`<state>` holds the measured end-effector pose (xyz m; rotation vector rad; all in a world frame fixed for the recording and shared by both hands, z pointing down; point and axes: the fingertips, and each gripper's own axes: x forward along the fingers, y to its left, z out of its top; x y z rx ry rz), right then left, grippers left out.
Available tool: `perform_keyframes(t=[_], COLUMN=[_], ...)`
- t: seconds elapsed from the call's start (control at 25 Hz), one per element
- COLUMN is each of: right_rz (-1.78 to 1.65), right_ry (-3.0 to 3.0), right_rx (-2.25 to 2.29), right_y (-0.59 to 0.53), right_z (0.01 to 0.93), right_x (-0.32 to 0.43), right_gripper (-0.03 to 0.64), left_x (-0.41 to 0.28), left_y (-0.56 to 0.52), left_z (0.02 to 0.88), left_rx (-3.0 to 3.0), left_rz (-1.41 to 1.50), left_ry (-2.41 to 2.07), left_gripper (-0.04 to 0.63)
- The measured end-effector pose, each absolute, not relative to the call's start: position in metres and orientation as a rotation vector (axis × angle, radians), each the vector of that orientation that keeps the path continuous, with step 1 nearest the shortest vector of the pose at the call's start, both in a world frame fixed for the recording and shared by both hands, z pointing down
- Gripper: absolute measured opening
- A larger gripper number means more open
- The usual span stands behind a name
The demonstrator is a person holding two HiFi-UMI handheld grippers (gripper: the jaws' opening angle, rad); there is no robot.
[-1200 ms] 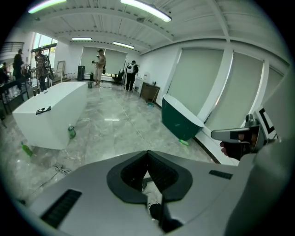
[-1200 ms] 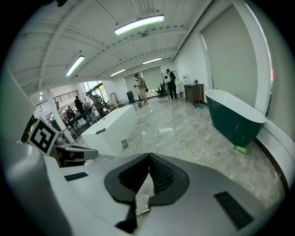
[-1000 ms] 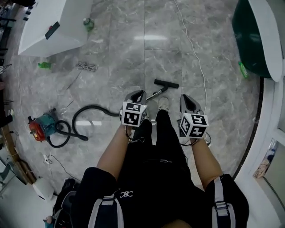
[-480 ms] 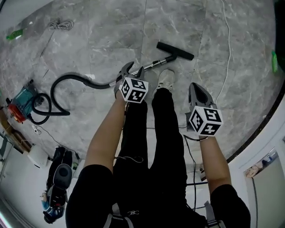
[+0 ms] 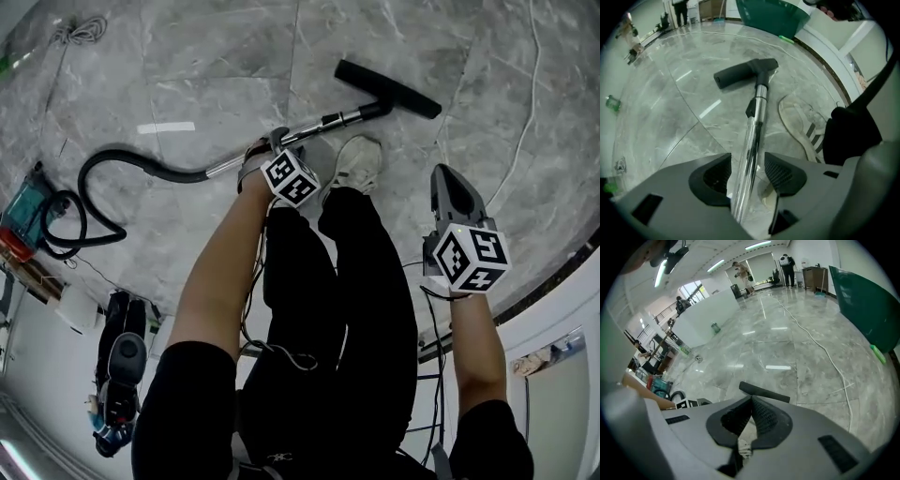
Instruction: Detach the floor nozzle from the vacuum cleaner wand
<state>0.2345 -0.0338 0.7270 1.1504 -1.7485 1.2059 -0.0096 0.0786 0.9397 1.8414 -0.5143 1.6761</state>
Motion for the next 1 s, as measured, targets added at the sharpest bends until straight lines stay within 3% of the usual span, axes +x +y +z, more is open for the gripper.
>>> perform_keyframes(t=[0.52, 0.88, 0.92, 1.0], right_rz=[1.284, 1.701, 1.743, 1.808], right_ry=[-1.713, -1.842, -1.844, -1.839], right_rx=[1.265, 1.292, 1.329, 1.409], right_y=[-0.03, -0.013, -0.015, -0.024], right_z=[0.751, 0.712, 0.705, 0.692], right_x=[0.228, 0.187, 0.182, 0.171], right_gripper=[0.014, 0.017, 0.027, 0.122], left_x=[-0.037, -0.027, -0.027, -0.027], left_y=[0.108, 0.075, 0.07, 0.061], left_z=[1.002, 0.919, 0.9, 0.859], left_rx=[1.81, 1.9, 1.928, 1.977], left_rz=[1.992, 1.762, 1.72, 1.648], left_ry=[-0.348, -0.422, -0.44, -0.476], left_gripper=[0.194, 0.176, 0.176, 0.176])
